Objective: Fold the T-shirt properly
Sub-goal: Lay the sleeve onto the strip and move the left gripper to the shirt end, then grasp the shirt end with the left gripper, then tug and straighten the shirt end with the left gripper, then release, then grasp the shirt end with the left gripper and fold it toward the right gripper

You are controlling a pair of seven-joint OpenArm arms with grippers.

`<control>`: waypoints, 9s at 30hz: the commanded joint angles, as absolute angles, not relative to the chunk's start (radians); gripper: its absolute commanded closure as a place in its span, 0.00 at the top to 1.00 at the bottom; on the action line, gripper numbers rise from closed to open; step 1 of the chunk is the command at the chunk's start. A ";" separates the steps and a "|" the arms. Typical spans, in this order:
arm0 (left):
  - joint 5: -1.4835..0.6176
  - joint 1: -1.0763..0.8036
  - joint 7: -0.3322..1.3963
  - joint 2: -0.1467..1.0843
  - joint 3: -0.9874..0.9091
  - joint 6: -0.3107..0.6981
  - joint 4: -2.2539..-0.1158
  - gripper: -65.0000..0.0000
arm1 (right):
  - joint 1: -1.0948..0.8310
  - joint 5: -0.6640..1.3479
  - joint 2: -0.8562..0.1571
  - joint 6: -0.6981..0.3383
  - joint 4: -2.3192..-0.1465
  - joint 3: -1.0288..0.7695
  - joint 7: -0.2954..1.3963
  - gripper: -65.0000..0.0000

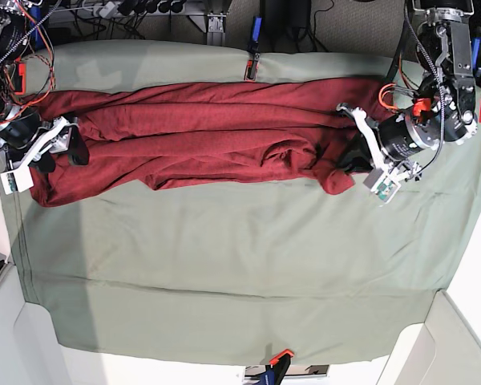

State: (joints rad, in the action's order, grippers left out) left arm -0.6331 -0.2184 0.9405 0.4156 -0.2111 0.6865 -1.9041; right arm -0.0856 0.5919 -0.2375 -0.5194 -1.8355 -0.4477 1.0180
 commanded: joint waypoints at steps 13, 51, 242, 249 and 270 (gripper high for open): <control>-0.662 -0.303 0.925 0.424 -0.278 0.683 -1.899 0.56 | -0.075 0.598 -0.252 -0.520 -1.854 -0.452 0.995 0.67; -1.470 -0.133 1.306 0.458 -0.567 0.698 -1.137 0.56 | -0.078 0.569 -0.252 -0.520 -1.854 -0.452 0.984 0.67; -0.743 -0.204 1.072 0.352 -0.238 0.696 -1.930 0.00 | -0.078 0.609 -0.247 -0.521 -1.854 -0.452 0.962 0.67; -0.715 -0.223 1.051 0.332 -0.118 0.693 -1.934 0.00 | -0.078 0.610 -0.247 -0.521 -1.854 -0.452 0.965 0.67; -1.174 -0.221 1.134 0.305 -0.047 0.698 -1.904 0.57 | -0.075 0.615 -0.247 -0.530 -1.688 -0.439 0.960 0.67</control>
